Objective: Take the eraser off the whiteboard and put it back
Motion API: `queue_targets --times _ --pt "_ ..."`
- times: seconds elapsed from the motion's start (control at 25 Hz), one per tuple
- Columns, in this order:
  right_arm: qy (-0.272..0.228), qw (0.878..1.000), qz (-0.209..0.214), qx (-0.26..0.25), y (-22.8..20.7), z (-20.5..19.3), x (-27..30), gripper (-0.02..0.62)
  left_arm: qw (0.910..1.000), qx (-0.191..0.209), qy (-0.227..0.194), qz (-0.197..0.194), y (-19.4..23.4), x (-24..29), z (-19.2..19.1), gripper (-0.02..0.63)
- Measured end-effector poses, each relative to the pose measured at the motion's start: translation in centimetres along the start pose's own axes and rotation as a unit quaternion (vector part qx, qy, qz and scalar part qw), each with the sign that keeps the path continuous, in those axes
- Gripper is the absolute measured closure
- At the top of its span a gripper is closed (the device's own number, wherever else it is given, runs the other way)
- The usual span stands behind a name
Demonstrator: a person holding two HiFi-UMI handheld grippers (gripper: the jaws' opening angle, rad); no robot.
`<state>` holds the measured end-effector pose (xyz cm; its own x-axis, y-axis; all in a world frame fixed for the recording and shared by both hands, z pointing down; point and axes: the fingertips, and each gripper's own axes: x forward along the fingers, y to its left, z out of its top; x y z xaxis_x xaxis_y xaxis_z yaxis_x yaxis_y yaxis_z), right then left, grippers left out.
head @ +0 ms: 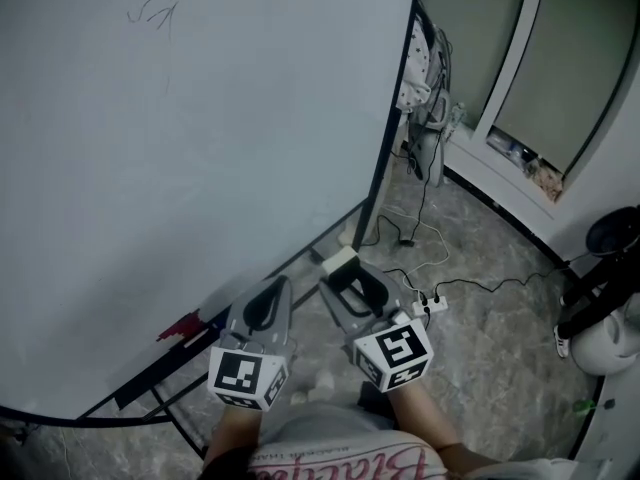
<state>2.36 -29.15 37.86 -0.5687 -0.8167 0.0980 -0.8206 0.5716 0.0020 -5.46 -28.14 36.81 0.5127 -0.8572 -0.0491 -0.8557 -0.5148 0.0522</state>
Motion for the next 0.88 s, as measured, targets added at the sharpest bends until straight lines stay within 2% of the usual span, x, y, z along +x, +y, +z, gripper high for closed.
queue_targets --times 0.12,0.52,0.72,0.88 --pt "0.0 1.0 -0.002 -0.002 0.1 0.0 0.0 0.368 0.9998 -0.011 -0.014 0.004 0.2 -0.2 0.4 0.607" --pt "-0.013 1.0 -0.005 -0.011 -0.6 1.1 1.2 0.368 0.9999 0.0 -0.013 0.01 0.8 0.3 0.6 0.607" --pt "-0.011 0.999 -0.026 -0.04 -1.8 2.1 3.0 0.368 0.9998 0.003 -0.014 0.015 1.5 1.1 0.6 0.607" --pt "-0.015 0.997 -0.027 -0.068 -2.6 2.8 5.1 0.367 0.9995 0.01 -0.015 0.027 2.3 1.9 0.7 0.607"
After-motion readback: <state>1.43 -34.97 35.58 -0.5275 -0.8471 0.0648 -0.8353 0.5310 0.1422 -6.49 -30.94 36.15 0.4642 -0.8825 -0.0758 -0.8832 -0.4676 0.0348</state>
